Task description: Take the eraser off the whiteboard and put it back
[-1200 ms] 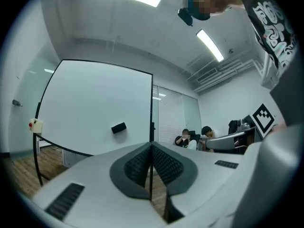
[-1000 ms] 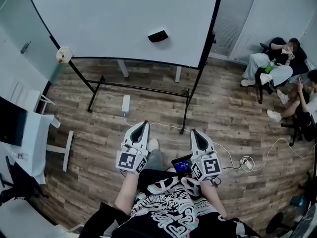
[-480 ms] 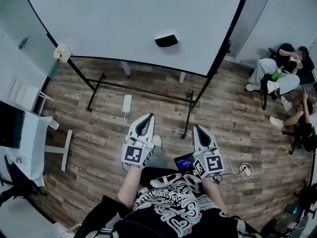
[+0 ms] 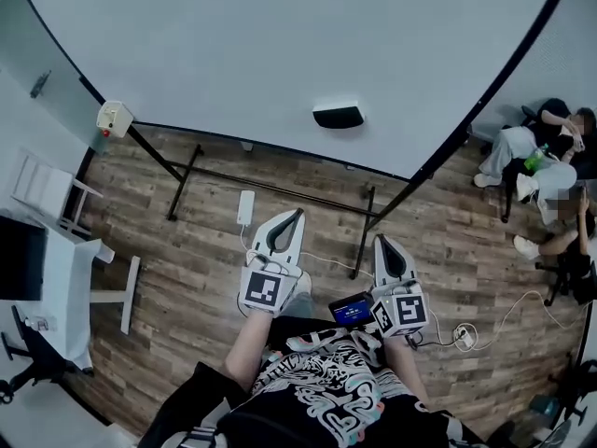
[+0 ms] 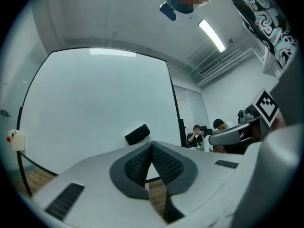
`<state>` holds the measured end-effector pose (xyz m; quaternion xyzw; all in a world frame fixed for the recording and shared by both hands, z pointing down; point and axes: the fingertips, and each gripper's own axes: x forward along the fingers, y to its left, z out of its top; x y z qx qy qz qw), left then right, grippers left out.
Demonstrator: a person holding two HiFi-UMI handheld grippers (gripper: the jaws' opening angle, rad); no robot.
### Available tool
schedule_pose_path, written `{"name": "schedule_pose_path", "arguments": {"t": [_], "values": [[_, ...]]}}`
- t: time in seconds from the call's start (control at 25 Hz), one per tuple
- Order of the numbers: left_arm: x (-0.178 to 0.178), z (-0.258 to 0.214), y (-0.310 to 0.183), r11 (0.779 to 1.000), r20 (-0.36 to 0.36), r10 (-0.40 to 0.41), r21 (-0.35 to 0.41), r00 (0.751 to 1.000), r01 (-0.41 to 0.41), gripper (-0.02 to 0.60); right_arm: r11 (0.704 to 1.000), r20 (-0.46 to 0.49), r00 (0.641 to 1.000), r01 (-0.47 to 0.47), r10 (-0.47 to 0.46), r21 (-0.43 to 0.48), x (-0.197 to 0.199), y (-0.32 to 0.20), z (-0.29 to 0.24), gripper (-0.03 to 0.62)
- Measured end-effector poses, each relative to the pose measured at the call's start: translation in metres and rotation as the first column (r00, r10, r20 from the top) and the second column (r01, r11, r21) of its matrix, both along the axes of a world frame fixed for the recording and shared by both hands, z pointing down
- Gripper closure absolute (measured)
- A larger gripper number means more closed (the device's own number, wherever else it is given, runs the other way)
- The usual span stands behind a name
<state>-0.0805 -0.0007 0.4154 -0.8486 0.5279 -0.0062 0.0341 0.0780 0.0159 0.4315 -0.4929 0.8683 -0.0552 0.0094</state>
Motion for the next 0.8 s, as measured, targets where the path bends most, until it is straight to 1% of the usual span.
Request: {"name": "schedule_pose_path", "arguments": {"t": [0.12,0.28,0.4,0.52,0.8], "values": [[-0.009,0.002,-0.026,1.000,0.016,0.015,-0.015,1.000,-0.015,0.577,1.000,-0.003,1.000,-0.007,0.007,-0.001,-0.013,-0.027,-0.001,0.580],[-0.027,0.007,-0.062,0.999,0.044,-0.025,-0.036,0.999,0.027,0.578,1.000,0.001,1.000,-0.028,0.028,0.002,-0.026,-0.061,-0.002,0.580],[-0.034,0.009,-0.083,0.999,0.064,-0.004,-0.031,0.998,0.006,0.578,0.999,0.002,0.999,-0.050,0.050,-0.001,-0.033,-0.080,0.000,0.580],[-0.038,0.010,-0.095,0.999,0.084,0.022,-0.036,0.996,-0.019,0.577,0.998,0.004,0.998,-0.062,0.062,-0.005,-0.042,-0.090,0.001,0.580],[-0.040,0.009,-0.116,0.999,0.089,0.048,-0.022,0.995,-0.046,0.577,0.998,-0.008,0.997,-0.070,0.070,0.004,-0.052,-0.102,-0.002,0.580]]}}
